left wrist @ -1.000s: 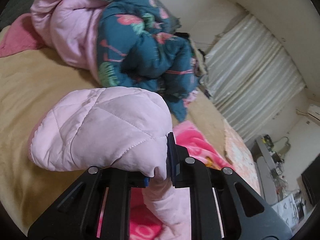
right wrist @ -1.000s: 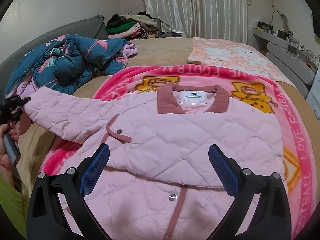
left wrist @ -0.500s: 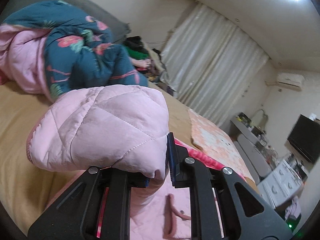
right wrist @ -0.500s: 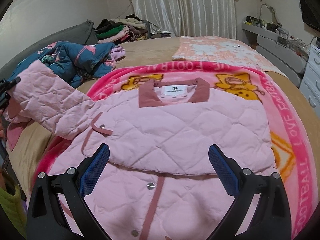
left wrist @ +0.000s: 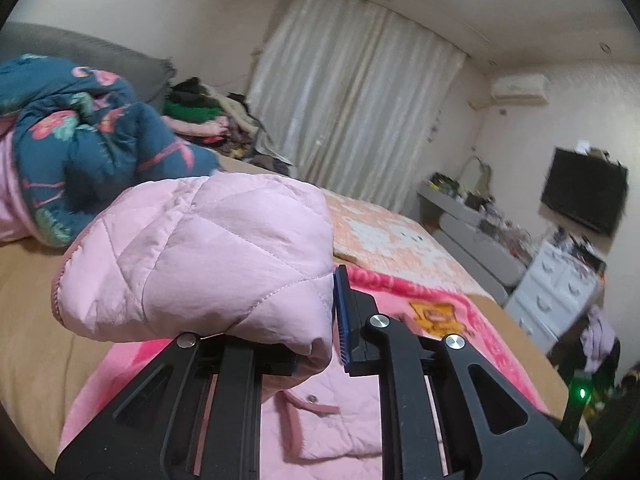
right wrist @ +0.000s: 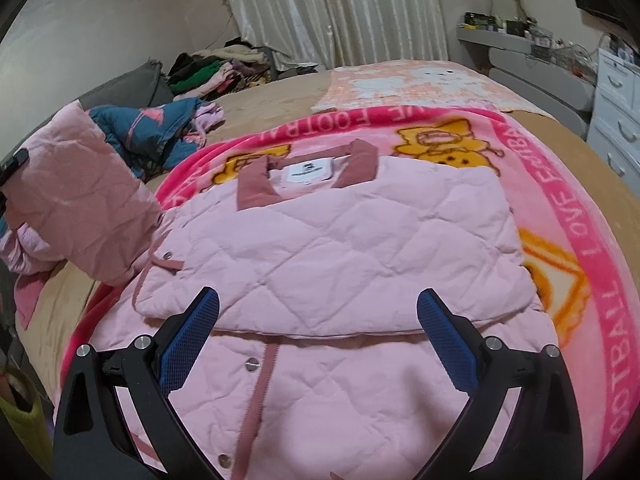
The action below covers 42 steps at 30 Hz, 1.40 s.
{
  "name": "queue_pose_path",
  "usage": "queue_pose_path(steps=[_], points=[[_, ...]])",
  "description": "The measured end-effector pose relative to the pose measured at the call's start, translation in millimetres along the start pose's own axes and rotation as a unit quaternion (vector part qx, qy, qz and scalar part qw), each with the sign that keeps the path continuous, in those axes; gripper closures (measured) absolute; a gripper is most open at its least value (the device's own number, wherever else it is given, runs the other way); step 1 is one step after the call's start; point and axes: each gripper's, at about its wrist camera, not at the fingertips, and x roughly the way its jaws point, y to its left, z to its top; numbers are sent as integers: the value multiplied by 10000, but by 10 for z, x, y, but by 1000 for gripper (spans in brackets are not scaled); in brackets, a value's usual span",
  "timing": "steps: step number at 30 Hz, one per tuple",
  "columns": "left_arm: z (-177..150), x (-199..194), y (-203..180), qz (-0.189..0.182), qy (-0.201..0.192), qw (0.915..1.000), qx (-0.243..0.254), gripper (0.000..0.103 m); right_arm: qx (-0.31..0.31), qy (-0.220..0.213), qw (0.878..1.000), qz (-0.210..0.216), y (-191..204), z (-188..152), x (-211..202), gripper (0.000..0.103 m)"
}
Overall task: Fold large clothes
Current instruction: 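Lift the sleeve with the left tool and carry it toward the jacket body, then lay the sleeve across the jacket front and open the left tool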
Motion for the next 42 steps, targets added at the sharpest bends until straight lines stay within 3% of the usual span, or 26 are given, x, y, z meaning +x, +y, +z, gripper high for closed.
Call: queue_pose_path(steps=[9, 18, 26, 29, 32, 35, 39, 42], points=[[-232, 230, -407, -413, 281, 9975, 506, 96, 372, -253, 9988, -208, -317, 58, -119, 4], [-768, 539, -963, -740, 898, 9786, 1699, 96, 805, -397, 9957, -211, -597, 95, -228, 4], [-1507, 926, -1278, -850, 1779, 9454, 2596, 96, 1173, -468, 9918, -173, -838, 120, -307, 4], [-1884, 973, -1455, -671, 1813, 9120, 3618, 95, 1314, -500, 9899, -178, -925, 116, -339, 4], [-2144, 968, -1550, -653, 1862, 8850, 4218, 95, 1470, -523, 9876, -162, -1019, 110, -357, 4], [-2287, 946, -1601, -690, 1875, 8676, 4554, 91, 1581, -519, 9860, -137, -1095, 106, -364, 4], [-2317, 961, -1629, -784, 1965, 8617, 4613, 87, 1654, -496, 9849, -141, -1139, 98, -363, 4], [-2277, 963, -1603, -978, 2110, 8681, 4386, 82, 1702, -476, 9842, -120, -1160, 92, -362, 4]])
